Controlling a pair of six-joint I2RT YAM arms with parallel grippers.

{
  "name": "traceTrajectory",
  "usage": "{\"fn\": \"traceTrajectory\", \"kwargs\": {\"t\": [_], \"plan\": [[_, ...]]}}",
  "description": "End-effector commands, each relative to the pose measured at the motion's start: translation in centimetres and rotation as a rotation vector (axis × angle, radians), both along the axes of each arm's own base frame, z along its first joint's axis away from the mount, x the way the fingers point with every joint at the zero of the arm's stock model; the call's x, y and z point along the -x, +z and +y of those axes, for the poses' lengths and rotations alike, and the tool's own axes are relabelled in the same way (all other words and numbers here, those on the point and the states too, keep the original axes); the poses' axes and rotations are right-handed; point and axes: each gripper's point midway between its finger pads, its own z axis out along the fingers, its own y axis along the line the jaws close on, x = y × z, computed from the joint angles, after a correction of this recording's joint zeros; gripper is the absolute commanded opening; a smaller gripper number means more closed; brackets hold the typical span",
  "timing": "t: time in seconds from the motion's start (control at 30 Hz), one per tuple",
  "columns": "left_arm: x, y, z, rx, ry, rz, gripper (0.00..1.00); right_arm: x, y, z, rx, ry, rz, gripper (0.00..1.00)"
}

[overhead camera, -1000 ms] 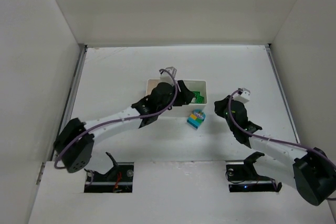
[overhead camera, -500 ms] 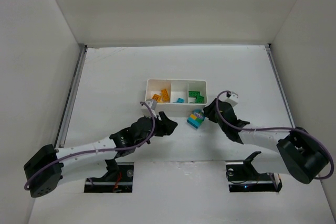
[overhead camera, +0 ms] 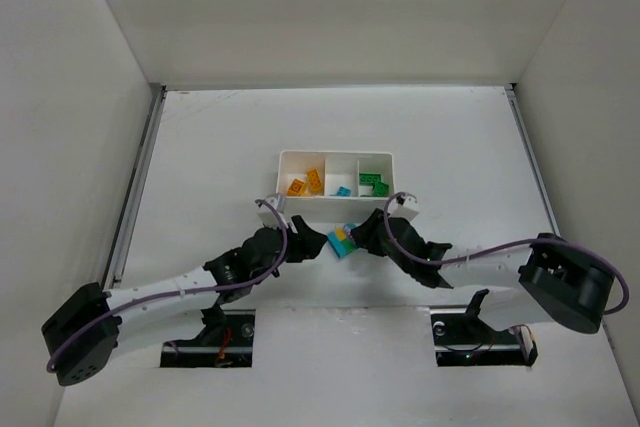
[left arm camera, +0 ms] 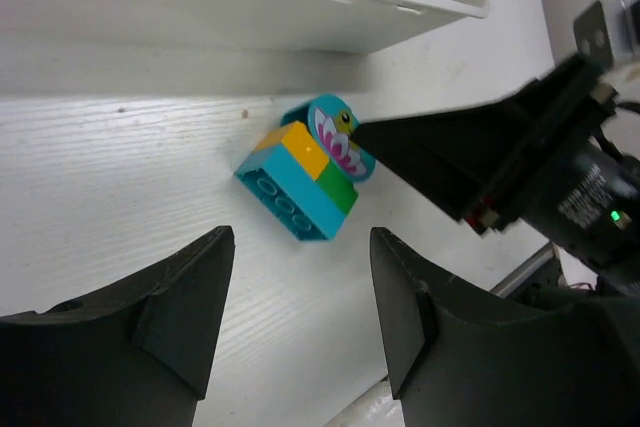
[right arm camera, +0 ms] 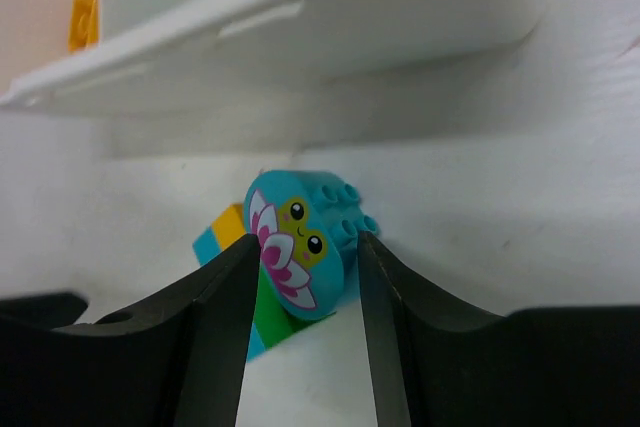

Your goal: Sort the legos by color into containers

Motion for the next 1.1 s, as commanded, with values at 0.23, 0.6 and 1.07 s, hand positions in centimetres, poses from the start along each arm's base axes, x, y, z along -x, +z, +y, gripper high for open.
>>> {"fn": "traceTrajectory", "kwargs": {"t": [0.23, 0.6, 1.07], "plan": [[-2.3, -0.1, 5.3, -0.001, 0.152, 0.007, 0.55, 2.0, 3.3, 2.3, 0.136, 0.112, -0.09, 0.72], [-2.3, -0.6, 4.3, 0.035, 0.112, 0.053, 0.57, 2.1, 1.8, 5.5, 0.369, 0.374, -0.13, 0.96], [-0.7, -0.7, 0.2, 0.137, 0.0, 0.121, 0.57, 1.9, 3.1, 4.4, 0.193, 0.253, -0.164, 0.91]]}}
